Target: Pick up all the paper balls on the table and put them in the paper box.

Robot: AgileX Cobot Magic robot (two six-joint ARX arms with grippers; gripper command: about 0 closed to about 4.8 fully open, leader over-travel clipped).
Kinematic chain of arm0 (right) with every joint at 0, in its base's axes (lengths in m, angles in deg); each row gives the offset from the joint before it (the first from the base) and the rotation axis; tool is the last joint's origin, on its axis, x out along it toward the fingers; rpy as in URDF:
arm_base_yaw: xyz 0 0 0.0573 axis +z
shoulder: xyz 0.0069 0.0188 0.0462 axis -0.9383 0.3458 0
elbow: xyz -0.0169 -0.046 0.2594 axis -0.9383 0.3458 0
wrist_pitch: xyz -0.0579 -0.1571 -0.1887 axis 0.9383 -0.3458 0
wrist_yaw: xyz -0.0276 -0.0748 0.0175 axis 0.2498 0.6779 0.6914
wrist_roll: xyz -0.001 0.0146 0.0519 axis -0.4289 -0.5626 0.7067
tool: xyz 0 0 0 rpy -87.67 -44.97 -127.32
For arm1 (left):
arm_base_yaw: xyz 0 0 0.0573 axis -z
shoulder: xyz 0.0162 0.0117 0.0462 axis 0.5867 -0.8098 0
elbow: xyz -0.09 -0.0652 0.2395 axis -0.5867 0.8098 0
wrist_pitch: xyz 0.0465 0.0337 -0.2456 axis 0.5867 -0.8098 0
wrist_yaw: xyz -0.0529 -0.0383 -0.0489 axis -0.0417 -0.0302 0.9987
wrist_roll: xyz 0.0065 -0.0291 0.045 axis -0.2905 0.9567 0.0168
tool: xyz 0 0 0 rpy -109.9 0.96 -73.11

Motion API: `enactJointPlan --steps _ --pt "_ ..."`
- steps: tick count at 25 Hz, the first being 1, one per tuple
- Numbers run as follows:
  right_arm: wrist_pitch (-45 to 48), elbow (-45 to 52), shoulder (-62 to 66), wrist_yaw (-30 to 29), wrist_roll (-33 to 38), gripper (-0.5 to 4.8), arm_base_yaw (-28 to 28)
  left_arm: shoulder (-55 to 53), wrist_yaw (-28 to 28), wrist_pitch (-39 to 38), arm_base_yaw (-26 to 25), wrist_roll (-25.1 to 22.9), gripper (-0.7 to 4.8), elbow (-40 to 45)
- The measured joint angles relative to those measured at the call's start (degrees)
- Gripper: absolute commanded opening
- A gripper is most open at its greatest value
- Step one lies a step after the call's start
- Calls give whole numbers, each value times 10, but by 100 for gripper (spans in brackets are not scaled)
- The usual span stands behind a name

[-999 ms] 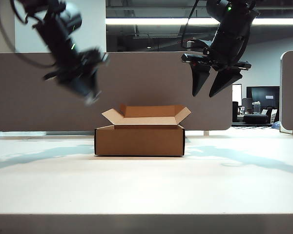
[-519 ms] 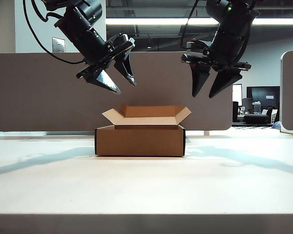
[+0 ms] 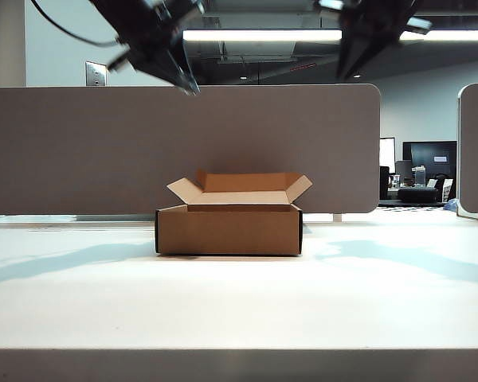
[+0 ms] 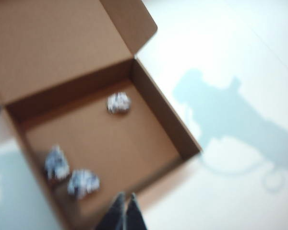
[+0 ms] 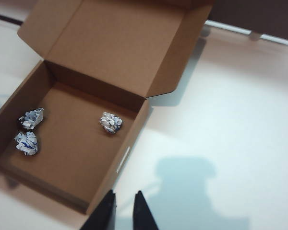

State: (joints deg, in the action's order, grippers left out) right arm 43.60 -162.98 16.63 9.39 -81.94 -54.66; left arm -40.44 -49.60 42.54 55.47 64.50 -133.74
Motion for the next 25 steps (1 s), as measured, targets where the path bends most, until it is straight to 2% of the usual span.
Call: enactJointPlan --steps 3,5,10,12,16,18,23,25 --pt "-44 1 -39 0 -1 33 -1 44 -18 -67 0 -10 -6 4" --pt "-76 4 -73 0 -1 8 0 81 -27 -99 0 -21 -6 10" --pt "-111 25 -170 0 -1 -2 0 204 -64 -115 0 -28 -6 66" --pt "-106 72 -252 15 -1 -2 0 312 -85 -112 0 -28 -6 134" --pt "-106 167 -377 54 3 -2 1 450 -90 -106 1 -13 -6 250" --pt "-75 257 -483 81 6 -2 1 556 -111 -92 1 2 -6 341" --pt "-34 393 -634 93 6 -1 1 692 -160 -70 2 12 -6 480" --pt "-8 445 -686 94 6 0 1 744 -160 -30 2 12 -6 542"
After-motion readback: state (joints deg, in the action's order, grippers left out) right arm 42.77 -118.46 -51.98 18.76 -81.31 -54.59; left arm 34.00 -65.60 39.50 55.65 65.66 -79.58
